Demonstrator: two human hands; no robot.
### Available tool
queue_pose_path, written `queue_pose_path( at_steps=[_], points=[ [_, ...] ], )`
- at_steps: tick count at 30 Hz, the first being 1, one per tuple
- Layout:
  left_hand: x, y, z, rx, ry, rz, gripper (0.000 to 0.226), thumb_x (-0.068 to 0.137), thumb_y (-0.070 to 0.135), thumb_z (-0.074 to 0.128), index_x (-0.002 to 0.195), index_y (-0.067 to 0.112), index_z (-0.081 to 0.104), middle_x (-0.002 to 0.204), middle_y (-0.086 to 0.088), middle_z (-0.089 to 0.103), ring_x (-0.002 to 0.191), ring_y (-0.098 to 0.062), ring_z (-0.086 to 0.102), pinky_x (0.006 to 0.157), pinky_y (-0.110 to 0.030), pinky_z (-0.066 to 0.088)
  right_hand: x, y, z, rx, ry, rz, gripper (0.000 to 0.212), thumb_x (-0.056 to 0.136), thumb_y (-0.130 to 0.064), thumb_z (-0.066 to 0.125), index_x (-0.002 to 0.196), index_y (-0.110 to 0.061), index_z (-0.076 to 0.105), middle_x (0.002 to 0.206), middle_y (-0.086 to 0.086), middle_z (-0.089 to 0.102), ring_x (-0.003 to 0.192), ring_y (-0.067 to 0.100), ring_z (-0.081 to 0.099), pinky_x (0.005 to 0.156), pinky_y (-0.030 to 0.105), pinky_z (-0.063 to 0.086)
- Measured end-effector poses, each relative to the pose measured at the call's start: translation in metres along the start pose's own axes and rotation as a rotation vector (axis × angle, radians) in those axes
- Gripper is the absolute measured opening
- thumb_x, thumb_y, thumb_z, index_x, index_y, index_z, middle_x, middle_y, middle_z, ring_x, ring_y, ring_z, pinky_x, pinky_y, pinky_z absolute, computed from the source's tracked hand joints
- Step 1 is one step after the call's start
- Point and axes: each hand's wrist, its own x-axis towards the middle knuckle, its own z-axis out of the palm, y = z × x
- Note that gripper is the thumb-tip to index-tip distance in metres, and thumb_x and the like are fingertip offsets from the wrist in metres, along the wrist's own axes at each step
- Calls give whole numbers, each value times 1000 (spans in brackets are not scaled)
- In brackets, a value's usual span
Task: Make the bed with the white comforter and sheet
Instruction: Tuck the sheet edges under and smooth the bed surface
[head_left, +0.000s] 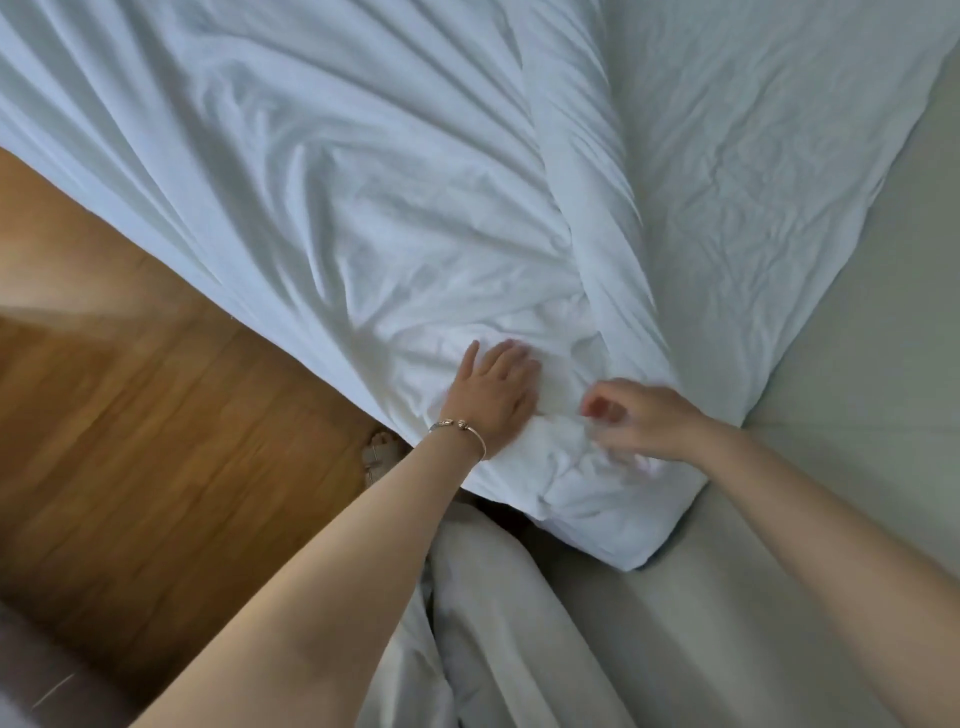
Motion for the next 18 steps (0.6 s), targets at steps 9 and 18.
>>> queue_pose_path(
  at_steps=[9, 18],
  points=[
    [-17, -21, 18, 451, -368, -36, 125, 60, 89, 48, 139, 41, -37, 148, 2, -45, 139, -28, -36, 102, -73, -12, -20, 12, 92, -451, -124, 50, 20, 73, -27, 53, 92, -32, 55, 107, -10, 50, 105, 17, 46, 85, 32, 28],
    [29, -36, -16, 221, -187, -123, 110, 71, 77, 56, 146, 49, -19, 151, -2, -40, 140, -33, -33, 114, -57, -12, 39, -30, 52, -344, 299, -31, 107, 73, -56, 74, 153, -34, 8, 163, 1, -6, 150, 28, -2, 120, 43, 9]
  ],
)
